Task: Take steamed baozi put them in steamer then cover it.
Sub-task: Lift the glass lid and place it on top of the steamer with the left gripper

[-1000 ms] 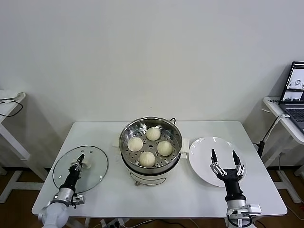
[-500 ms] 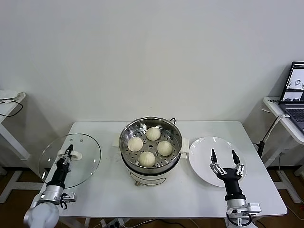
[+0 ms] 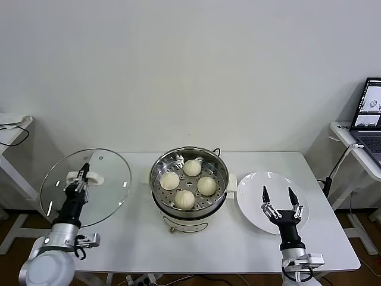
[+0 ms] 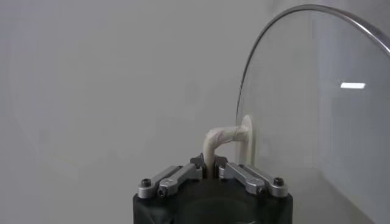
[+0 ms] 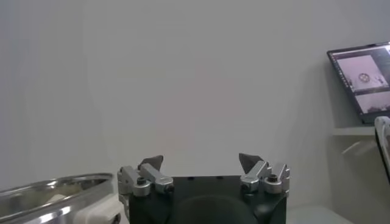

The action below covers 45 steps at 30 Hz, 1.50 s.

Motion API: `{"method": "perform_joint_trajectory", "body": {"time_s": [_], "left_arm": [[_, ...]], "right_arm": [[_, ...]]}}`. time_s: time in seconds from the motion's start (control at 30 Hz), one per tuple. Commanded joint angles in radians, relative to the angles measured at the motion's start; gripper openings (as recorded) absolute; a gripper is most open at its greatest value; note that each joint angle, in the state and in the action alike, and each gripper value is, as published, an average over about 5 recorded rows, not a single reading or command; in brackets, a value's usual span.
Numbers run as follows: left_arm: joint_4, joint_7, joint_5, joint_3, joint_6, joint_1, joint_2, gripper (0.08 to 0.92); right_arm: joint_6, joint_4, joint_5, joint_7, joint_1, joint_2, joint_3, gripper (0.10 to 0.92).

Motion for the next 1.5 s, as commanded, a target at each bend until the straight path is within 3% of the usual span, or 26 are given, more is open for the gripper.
{"method": "perform_joint_trajectory", "body": {"time_s": [0.03, 0.3, 0.6, 1.0, 1.5], "left_arm": [[-0.213, 0.273, 0.031, 0.364, 0.365, -0.148, 0.141, 0.192], [-0.133, 0.349, 0.063, 0.679, 0.519, -0.428, 0.144, 0.192], [0.002, 0.375, 0.06, 0.871, 0.613, -0.611, 0.038, 0.192], [0.114, 0.383, 0.157, 0.949, 0.632, -0.636, -0.113, 0.192], [0.212, 0.378, 0.262, 0.903, 0.612, -0.591, -0.195, 0.192]], "right_arm": [[0.001, 0.002, -0.005, 0.0, -0.006, 0.01, 0.018, 0.823], [0.005, 0.004, -0.026, 0.001, -0.023, 0.044, 0.044, 0.823], [0.009, 0.005, -0.041, 0.002, -0.039, 0.065, 0.074, 0.823], [0.007, -0.003, -0.063, 0.005, -0.034, 0.083, 0.073, 0.823], [0.012, -0.013, -0.08, 0.005, -0.034, 0.088, 0.064, 0.823]]}}
